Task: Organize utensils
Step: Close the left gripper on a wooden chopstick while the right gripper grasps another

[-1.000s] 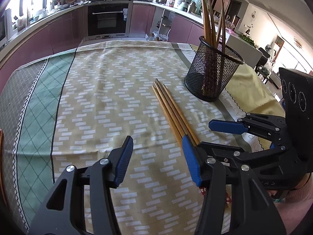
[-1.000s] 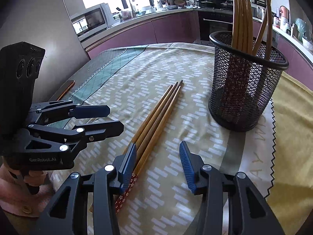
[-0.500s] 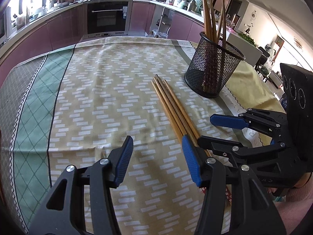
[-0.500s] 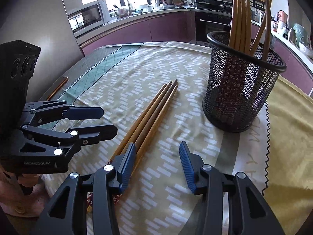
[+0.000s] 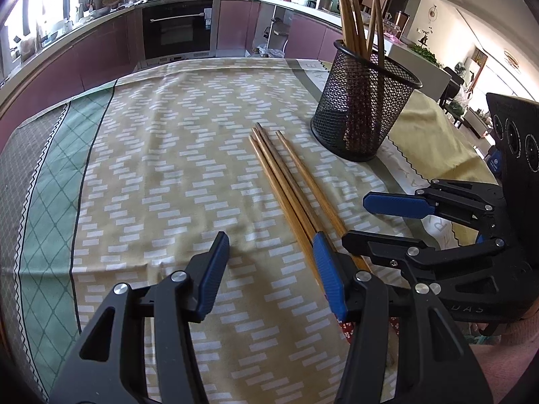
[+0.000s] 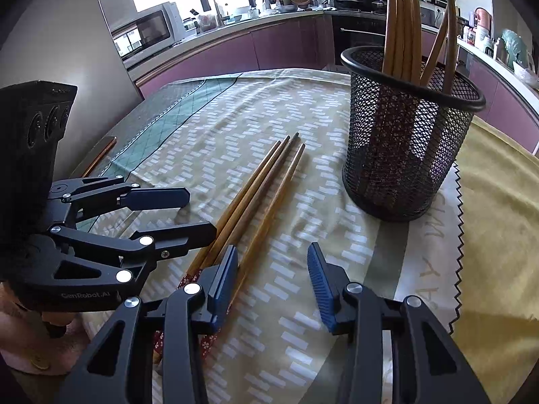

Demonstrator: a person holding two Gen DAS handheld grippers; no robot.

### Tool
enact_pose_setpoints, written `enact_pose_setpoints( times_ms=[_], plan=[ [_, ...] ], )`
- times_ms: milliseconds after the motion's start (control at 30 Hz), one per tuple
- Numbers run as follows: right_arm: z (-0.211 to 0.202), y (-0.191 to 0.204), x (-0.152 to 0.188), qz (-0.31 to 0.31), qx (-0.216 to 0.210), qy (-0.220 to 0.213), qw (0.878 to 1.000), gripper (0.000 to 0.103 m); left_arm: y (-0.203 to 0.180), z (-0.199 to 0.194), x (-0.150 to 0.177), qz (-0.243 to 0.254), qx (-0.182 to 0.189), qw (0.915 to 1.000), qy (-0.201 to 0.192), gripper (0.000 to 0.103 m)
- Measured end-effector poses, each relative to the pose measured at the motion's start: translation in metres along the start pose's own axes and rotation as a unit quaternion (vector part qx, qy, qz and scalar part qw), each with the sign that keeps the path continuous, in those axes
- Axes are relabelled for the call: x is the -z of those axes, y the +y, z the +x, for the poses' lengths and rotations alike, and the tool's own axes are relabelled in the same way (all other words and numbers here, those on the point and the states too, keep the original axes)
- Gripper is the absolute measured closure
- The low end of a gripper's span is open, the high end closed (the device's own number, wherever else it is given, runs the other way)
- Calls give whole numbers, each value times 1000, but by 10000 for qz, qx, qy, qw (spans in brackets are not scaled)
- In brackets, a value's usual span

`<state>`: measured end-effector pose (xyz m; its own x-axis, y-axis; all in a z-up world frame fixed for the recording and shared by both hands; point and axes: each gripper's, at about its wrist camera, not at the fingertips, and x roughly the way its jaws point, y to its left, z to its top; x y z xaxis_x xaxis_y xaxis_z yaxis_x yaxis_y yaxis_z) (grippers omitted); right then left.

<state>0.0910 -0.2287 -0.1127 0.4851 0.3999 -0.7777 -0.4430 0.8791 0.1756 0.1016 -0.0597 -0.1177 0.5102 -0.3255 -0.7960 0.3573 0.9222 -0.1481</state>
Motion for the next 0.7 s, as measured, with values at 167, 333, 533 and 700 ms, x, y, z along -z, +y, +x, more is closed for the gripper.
enact_pose_setpoints(
  times_ms=[167, 333, 533, 700],
  plan=[
    [-1, -1, 1, -8, 1, 0, 10000, 61, -3, 3, -2, 79, -66, 9999, 35, 51],
    [-1, -1, 0, -38, 34, 9, 10000, 63, -6, 5, -4, 143, -179, 9997, 66, 59],
    [0, -1, -2, -51, 55, 20, 10000, 63, -4, 5, -2, 84, -232, 9997, 85, 65],
    [4, -1, -7, -50, 73, 18, 10000, 64, -2, 5, -2, 51, -214, 9997, 104, 67]
  ],
)
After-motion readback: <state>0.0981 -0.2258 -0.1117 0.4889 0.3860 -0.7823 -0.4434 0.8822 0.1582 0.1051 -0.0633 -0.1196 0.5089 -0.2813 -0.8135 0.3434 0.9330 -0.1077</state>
